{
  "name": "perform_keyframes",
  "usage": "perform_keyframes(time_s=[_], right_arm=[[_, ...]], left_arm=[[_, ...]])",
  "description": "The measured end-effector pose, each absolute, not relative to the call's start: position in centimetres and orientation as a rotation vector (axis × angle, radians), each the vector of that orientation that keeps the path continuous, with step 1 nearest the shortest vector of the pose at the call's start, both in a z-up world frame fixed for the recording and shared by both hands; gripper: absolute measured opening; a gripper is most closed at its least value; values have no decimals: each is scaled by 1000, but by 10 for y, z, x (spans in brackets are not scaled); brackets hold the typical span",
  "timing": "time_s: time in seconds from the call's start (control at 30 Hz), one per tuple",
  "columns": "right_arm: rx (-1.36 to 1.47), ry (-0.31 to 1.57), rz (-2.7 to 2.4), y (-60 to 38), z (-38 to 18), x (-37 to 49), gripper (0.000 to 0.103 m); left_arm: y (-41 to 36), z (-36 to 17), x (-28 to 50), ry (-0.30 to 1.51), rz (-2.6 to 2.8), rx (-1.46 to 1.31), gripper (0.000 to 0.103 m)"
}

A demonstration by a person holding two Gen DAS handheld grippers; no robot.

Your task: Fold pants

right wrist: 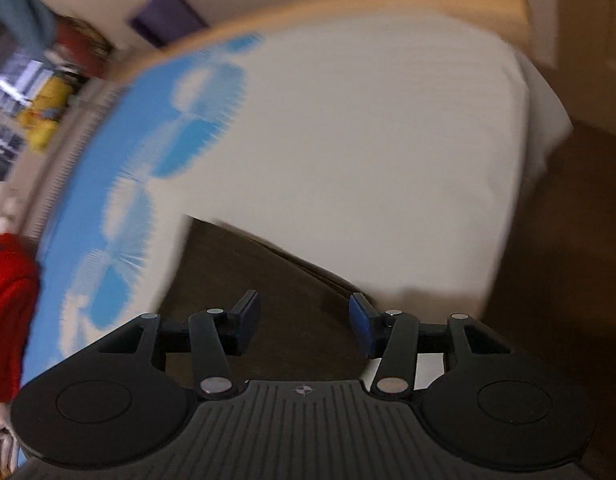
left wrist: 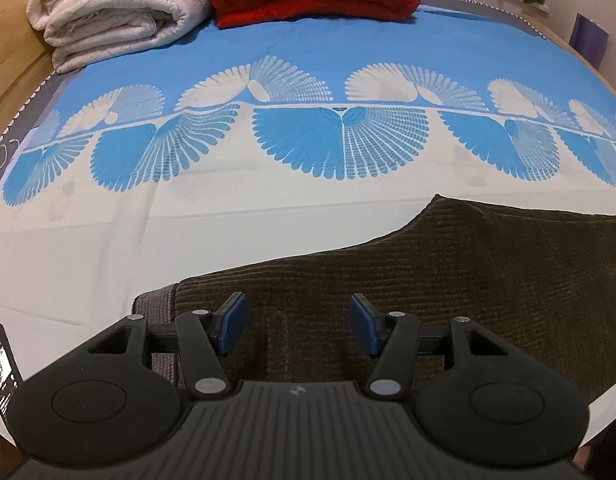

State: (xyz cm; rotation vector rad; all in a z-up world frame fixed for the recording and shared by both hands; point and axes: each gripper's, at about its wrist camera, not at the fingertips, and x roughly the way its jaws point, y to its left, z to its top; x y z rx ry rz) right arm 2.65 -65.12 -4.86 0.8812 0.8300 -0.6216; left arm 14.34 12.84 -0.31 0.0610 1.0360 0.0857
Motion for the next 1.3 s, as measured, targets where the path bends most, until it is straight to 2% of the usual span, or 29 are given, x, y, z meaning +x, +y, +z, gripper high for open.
perform_keyframes(time_s=[0.07, 0.23, 0.27, 0.47, 0.53, 0.57, 0.6, 0.67, 0.8, 1.0, 1.13, 1.3], right_arm=[[897, 868, -648, -653, -62, 31, 54], [916, 902, -654, -657, -85, 49, 63], [912, 894, -648, -658, -84, 51, 67], [753, 936, -585, -647, -80, 72, 69], [704, 951, -575, -643, -81, 76, 65], [691, 951, -567, -642, -80, 77, 54], [683, 953, -560, -641, -80, 78, 49], [690, 947, -560, -640, -77, 75, 48], [712, 916, -509, -638, -70, 72, 37], [718, 784, -394, -612, -29, 73, 33], [611, 713, -270, -562, 7, 83, 32], [255, 624, -41, -437, 49, 87, 32]], left_arm=[[121, -6, 147, 1046, 77, 74, 62], [109, -13, 150, 1063, 66, 108, 62], [109, -14, 150, 1067, 66, 114, 62], [113, -17, 153, 1072, 77, 119, 62], [116, -16, 154, 1071, 80, 113, 62], [116, -16, 154, 1070, 77, 111, 62], [115, -15, 154, 1069, 74, 112, 62], [115, -14, 153, 1066, 67, 115, 62], [117, -12, 153, 1058, 62, 102, 62], [117, -4, 151, 1033, 45, 81, 62], [120, 0, 150, 1020, 44, 66, 62], [127, 3, 145, 1011, 48, 57, 62]])
